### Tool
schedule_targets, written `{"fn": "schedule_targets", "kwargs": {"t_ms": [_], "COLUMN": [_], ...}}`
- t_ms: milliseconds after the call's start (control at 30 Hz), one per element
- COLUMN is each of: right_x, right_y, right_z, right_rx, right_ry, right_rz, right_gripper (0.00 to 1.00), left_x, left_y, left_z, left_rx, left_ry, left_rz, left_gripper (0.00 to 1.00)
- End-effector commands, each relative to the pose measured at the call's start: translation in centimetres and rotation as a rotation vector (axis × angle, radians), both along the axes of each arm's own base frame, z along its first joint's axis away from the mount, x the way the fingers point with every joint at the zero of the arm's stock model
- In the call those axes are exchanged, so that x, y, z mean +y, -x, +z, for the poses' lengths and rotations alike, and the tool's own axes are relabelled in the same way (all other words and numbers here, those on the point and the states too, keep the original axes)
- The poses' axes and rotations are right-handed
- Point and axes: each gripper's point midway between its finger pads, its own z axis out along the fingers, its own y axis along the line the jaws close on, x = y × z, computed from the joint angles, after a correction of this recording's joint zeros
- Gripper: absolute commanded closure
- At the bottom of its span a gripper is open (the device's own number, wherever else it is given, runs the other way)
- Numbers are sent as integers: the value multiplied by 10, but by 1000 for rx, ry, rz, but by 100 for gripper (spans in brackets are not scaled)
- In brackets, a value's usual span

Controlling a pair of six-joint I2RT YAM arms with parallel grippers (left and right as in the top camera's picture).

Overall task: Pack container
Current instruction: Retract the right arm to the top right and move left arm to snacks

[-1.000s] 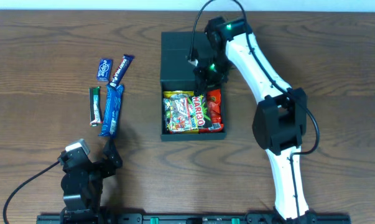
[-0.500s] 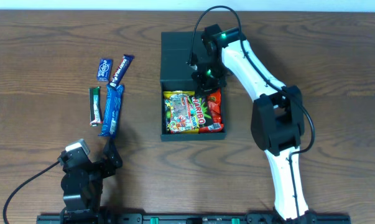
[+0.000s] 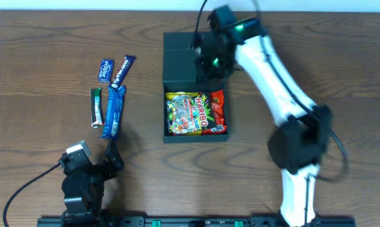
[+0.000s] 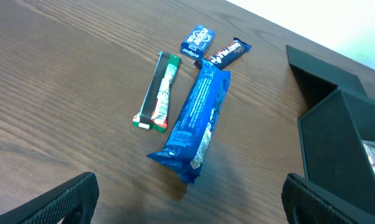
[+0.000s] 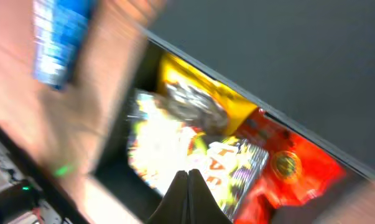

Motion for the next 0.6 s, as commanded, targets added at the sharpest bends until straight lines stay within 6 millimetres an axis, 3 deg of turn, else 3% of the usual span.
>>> {"fn": "schedule_targets", "kwargs": {"t_ms": [0,133,267,300,333,367,500,567], "right_x": [-4,-22,-49,-56,-64,-69,-90,-101], "right_y": [11,25,41,45,54,61,86,94], "right_z": [82,126,155,159,166,170,185,195], "right_rx": [-194,-313,-397,-411,-428,-438,-470,-502], "right_ry": [-68,-47,20,37,58,72,119,133], "right_rz": [12,-19,-69,-76,-73,-62,-65,-85], "right_gripper": [99,98,98,88,60,42,9,7], "left_x": [4,-1,-28,-34,-39,-41,-34,-26], "left_y": [0,-3,-9,-9,-9,-9,-7,-8], "left_z": [-5,1,15,19,23,26,52,64], "left_rx": [8,-23,-83,-98,-109,-115,-141,-107], "left_ry": [-21,18,86,95,88,66,-91,-159], "left_rz": [14,-3,-146,-178,-214,-236,-247,-227], "left_gripper": [5,5,5,5,5,5,5,5]}}
